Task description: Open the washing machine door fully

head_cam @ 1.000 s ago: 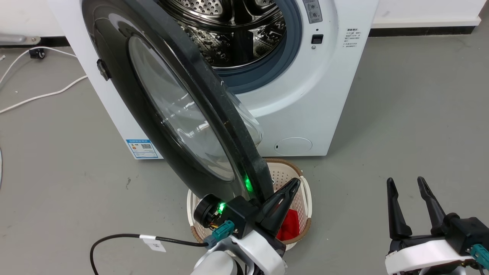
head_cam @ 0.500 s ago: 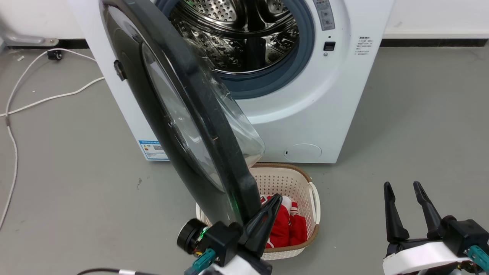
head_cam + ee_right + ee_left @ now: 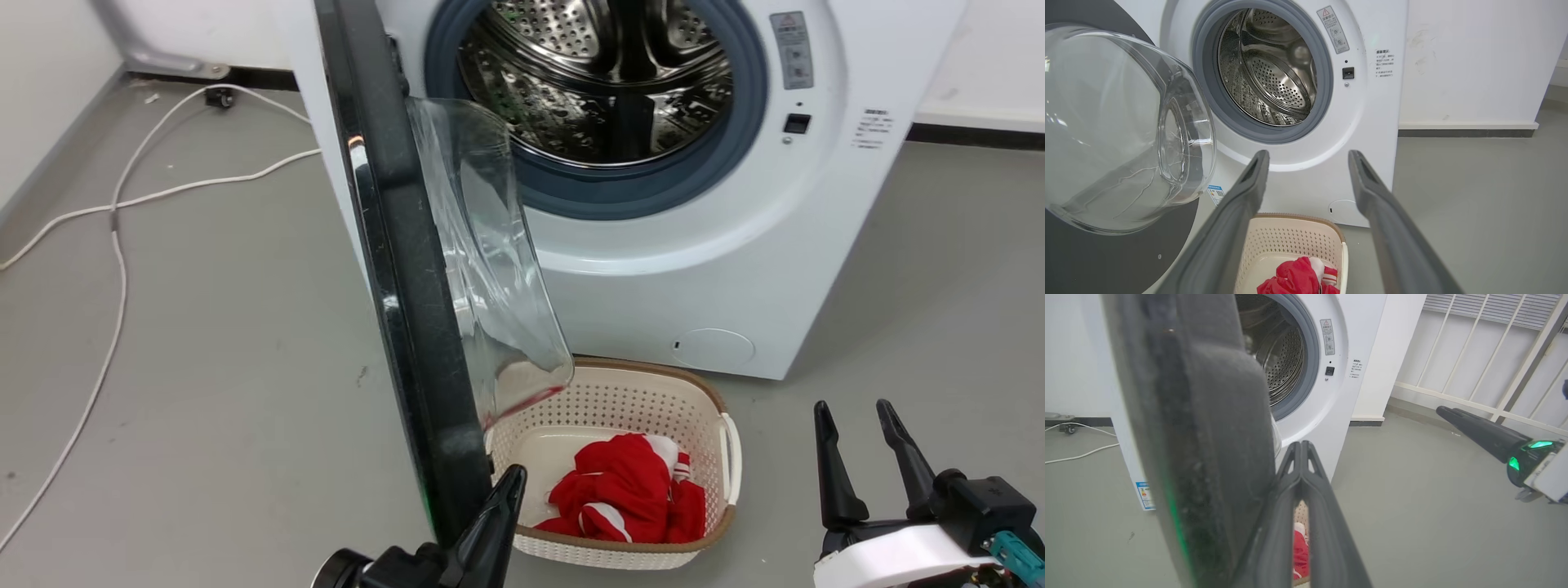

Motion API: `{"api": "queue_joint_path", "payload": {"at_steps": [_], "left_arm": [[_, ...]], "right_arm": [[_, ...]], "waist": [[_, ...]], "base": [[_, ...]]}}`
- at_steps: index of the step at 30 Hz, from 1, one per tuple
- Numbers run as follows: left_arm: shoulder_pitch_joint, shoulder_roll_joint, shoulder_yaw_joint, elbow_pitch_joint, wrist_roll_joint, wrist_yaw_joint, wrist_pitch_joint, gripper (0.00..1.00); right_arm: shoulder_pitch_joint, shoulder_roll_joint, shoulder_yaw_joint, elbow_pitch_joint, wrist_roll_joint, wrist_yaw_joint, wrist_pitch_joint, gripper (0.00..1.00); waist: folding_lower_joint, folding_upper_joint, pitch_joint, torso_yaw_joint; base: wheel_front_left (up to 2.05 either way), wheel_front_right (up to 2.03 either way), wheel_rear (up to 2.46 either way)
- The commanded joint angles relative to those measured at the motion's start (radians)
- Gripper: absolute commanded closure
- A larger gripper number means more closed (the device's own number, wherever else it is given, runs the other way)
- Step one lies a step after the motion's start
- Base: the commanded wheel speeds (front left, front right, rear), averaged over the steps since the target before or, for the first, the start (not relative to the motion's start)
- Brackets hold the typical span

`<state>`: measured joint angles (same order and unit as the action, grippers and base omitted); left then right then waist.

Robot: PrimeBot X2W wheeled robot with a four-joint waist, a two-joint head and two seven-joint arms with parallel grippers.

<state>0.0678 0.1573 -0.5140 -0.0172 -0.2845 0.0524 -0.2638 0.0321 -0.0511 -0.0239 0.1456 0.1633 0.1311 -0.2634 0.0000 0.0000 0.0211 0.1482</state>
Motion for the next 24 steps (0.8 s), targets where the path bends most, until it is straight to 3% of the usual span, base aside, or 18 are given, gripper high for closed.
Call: {"api": "queue_joint_path", "payload": {"at_steps": [1, 13, 24], "left_arm": [[0.021, 0.014, 0.022, -0.006, 0.002, 0.02, -0.001, 1.0], [0.073, 0.033, 0.129, -0.043, 0.004, 0.079, -0.001, 1.0], [0.045, 0.078, 0.399, -0.052, -0.035, 0.116, -0.002, 1.0]], "right_arm": [[0.004, 0.002, 0.002, 0.003, -0.002, -0.001, -0.002, 0.0], [0.005, 0.002, 0.014, 0.004, -0.001, -0.001, 0.004, 0.0], [-0.019, 0.002, 0.009, -0.018, -0.012, -0.001, 0.022, 0.0]], "waist": [[0.0, 0.0, -0.003, 0.028], [0.0, 0.0, 0.003, 0.097], [0.0, 0.0, 0.051, 0.11]], "base": [[0.0, 0.0, 0.0], [0.0, 0.0, 0.0], [0.0, 0.0, 0.0]]}}
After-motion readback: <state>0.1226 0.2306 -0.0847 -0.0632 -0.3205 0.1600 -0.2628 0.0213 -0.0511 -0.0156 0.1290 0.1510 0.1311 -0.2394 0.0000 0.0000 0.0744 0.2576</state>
